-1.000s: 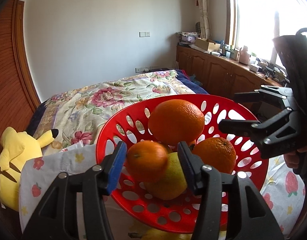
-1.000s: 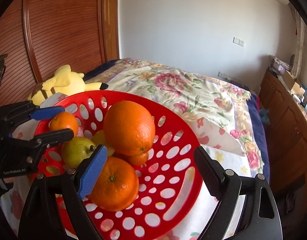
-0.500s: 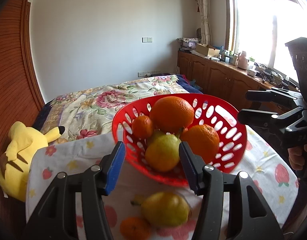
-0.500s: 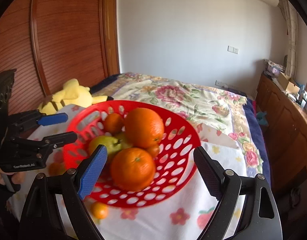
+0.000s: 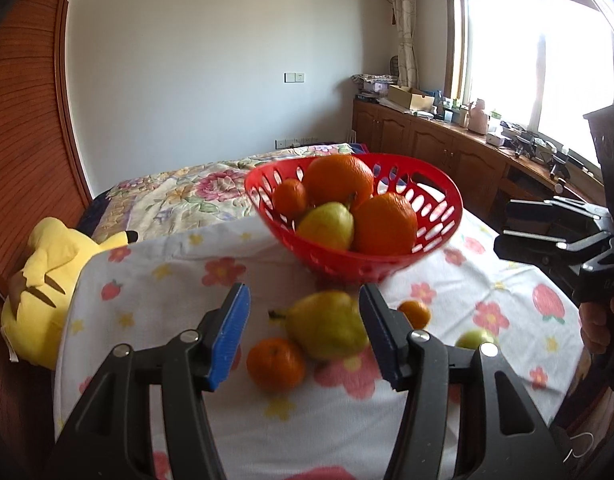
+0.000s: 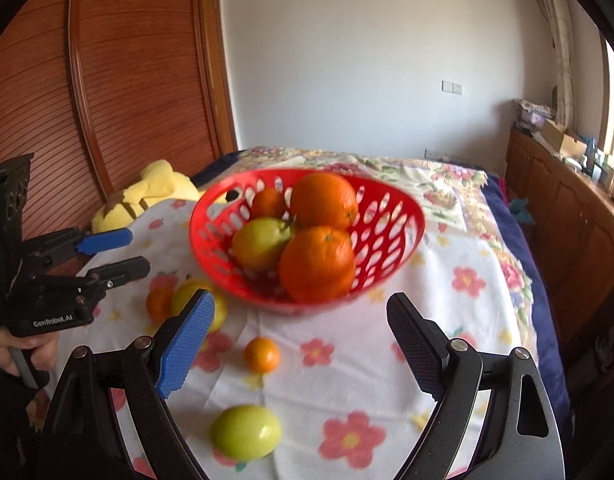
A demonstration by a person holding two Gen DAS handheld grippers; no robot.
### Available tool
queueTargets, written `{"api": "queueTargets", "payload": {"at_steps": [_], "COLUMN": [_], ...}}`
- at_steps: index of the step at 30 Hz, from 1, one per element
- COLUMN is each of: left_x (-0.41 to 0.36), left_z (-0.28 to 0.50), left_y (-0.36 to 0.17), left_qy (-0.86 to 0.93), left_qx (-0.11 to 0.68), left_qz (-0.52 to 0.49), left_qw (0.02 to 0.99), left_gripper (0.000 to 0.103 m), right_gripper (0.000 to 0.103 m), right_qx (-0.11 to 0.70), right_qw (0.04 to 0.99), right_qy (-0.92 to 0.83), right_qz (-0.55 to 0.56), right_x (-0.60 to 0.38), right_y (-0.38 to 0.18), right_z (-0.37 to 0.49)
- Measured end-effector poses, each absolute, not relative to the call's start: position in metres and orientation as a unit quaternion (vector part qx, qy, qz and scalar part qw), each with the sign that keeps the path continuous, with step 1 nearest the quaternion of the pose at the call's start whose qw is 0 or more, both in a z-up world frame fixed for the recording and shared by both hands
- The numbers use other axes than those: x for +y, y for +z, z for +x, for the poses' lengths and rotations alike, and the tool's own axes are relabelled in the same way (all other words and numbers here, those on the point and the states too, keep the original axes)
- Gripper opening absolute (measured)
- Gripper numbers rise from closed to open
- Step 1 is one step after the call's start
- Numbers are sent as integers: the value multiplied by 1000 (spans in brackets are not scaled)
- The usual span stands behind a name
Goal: Organize fruits
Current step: 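Move both open tools back toward the fruit left on the cloth, then grasp the green apple with the right tool while the left tool grasps a mandarin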
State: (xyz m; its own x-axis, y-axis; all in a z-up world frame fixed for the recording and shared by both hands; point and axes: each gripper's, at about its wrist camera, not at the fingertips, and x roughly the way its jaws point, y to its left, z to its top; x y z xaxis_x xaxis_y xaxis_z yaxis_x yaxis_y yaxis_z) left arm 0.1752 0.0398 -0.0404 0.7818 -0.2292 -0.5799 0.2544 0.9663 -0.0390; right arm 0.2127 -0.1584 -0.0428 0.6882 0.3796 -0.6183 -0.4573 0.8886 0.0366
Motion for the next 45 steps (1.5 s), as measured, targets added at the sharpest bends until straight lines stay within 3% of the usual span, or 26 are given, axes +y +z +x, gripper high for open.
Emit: {"api": "queueTargets", "payload": {"at_steps": [19, 38, 45], "left_x": [57, 60, 60], "left_z": [154, 160, 163], "left_y": [-93, -104, -104], "left_qy": [-120, -103, -98], "left_qx": [345, 362, 366], "left_qz": [12, 15, 13], "left_qw": [931, 926, 925], "left_gripper": [58, 58, 58], "right_gripper": [83, 78, 67], "right_qx": [363, 386, 389], "right_qw": [906, 893, 886], "right_qy": [216, 230, 250], "right_qz": [-36, -23, -42], "right_x": [-150, -147, -136], "right_y": [-105, -129, -134], "right_z": [176, 173, 169]}}
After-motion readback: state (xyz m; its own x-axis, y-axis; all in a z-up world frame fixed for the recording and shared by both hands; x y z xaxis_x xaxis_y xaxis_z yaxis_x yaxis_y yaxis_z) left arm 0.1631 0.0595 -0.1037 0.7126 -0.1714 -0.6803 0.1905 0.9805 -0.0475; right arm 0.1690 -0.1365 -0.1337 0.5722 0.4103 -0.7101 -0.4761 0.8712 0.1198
